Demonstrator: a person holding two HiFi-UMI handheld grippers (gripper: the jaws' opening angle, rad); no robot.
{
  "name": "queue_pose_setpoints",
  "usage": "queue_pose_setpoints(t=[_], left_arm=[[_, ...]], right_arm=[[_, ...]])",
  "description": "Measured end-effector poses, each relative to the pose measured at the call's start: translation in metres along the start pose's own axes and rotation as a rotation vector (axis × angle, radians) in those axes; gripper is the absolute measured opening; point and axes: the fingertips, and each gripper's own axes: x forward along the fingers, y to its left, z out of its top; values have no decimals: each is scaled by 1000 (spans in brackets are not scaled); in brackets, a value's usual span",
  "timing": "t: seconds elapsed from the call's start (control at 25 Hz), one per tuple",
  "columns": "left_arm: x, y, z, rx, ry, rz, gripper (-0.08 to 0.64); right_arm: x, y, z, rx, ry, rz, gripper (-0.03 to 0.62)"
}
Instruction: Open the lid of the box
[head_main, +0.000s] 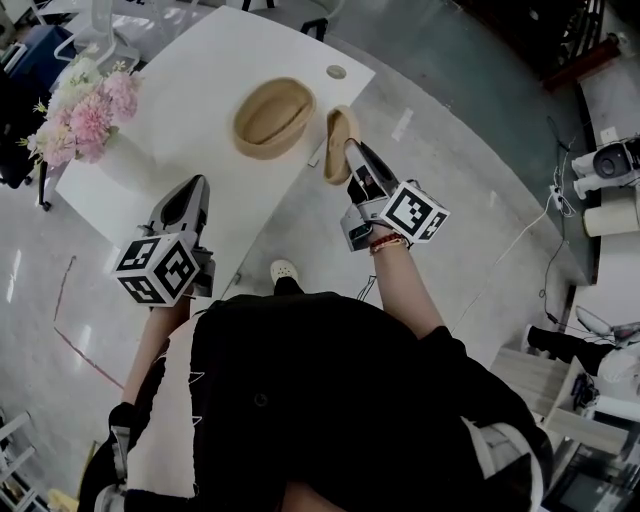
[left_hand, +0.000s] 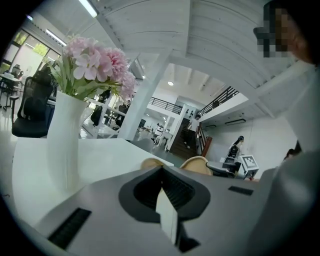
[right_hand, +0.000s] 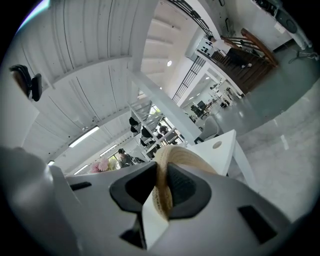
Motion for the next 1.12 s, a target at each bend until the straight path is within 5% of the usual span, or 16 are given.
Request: queue_pose_setpoints(t=[0.44,1.12], left_arm=[[-4,-15,-16,0,35,-52,11],[-17,-25,-28,5,61,-97,11]], right_arm=[[-31,-3,-25,-53,30,-96,77],[-52,15,-51,-49,40,-125,81]])
